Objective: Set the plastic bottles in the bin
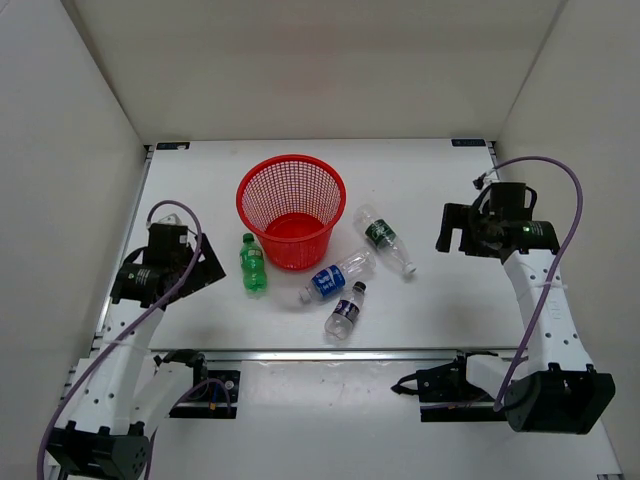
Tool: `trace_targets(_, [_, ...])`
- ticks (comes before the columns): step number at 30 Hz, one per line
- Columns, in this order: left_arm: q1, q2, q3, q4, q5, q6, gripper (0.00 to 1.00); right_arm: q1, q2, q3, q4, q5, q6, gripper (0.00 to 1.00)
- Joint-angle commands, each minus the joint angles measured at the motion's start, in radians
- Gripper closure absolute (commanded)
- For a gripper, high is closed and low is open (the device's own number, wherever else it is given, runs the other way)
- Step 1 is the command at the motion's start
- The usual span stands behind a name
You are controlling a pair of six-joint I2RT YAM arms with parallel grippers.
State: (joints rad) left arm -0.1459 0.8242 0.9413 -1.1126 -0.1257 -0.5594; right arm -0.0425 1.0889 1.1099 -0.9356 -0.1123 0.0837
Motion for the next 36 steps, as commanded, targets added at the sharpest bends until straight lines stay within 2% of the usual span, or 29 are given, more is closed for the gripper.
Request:
trace_targets(1, [0.006, 0.000, 0.021, 0.034, -0.011, -0.007, 0.01, 0.023, 0.012, 0.050, 0.026, 0.010, -0.004, 0.01])
trace_targets(10, [-0.030, 0.079, -0.045, 0.210, 0.080, -0.037, 0.01, 0.026, -0.087, -0.002, 0.124, 0.057, -0.036, 0.01])
trace_targets(15, [-0.081, 0.133, -0.087, 0.337, 0.058, -0.072, 0.01, 0.030, -0.142, -0.042, 0.170, 0.091, -0.048, 0.01])
trace_targets(22, [-0.138, 0.262, -0.128, 0.520, 0.031, -0.091, 0.01, 0.016, -0.133, -0.050, 0.161, 0.109, -0.042, 0.01])
trace_targets(25, [-0.124, 0.302, -0.147, 0.569, 0.044, -0.091, 0.01, -0.009, -0.139, -0.053, 0.156, 0.105, -0.036, 0.01])
trace_targets(36, [-0.159, 0.378, -0.340, 0.807, 0.052, -0.094, 0.01, -0.045, -0.146, -0.050, 0.176, 0.088, -0.021, 0.01])
